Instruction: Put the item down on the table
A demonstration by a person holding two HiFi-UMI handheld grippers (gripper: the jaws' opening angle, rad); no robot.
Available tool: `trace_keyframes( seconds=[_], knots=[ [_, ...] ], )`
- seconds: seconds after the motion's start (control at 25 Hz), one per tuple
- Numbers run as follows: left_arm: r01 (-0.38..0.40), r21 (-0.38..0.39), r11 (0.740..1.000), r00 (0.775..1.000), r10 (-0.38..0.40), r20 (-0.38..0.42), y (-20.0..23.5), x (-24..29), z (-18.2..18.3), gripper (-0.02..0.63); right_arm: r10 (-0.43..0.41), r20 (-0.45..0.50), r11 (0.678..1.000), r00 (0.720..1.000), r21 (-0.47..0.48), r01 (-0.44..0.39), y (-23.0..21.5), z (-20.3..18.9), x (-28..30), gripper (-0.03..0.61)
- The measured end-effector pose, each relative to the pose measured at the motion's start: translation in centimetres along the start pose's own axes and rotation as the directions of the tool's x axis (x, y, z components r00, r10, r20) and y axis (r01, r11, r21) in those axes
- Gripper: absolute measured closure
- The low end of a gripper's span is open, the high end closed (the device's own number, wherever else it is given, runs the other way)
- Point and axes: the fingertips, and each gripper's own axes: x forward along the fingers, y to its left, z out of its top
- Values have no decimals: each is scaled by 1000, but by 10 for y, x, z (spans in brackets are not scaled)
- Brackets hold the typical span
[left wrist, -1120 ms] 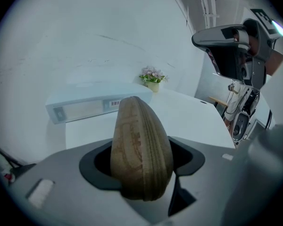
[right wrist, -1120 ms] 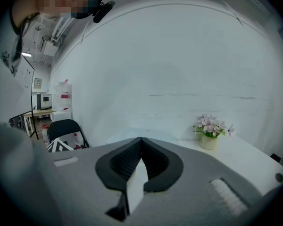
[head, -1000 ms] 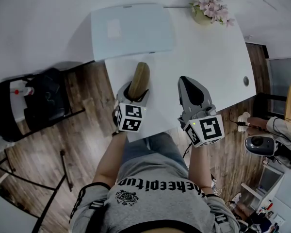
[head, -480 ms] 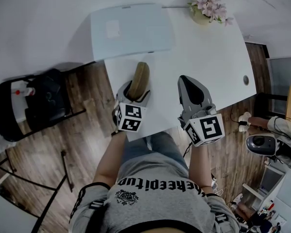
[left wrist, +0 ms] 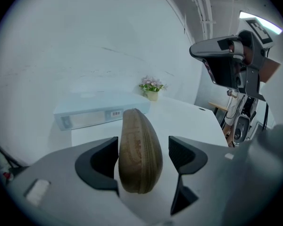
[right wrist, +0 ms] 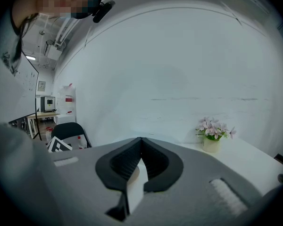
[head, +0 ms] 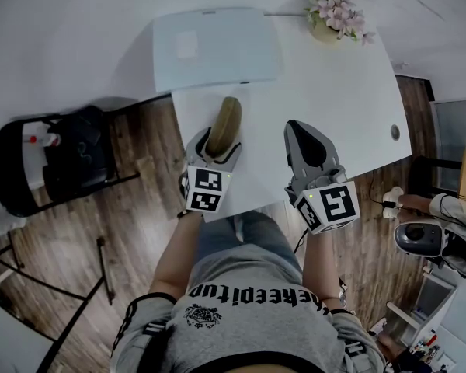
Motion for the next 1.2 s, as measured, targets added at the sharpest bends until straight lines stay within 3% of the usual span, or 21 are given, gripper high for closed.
trace_keyframes(
  seconds=[0.44,0.92,1.08,1.2],
  knots=[
    [-80,-38,996,989,84,118,6,-35,35,316,52,36,999,998,-6,-52,7,8,-12,578],
    [-200,-52,978,959,206,194,9,-70,60,548,101,72,995,992,-16,-100,9,17,-26,578],
    [-224,-46,973,950,229,214,5,-80,69,595,114,85,993,990,-15,-113,8,20,-30,578],
    [-236,-39,971,944,238,229,1,-88,75,597,126,94,992,987,-15,-126,8,21,-34,578]
  ],
)
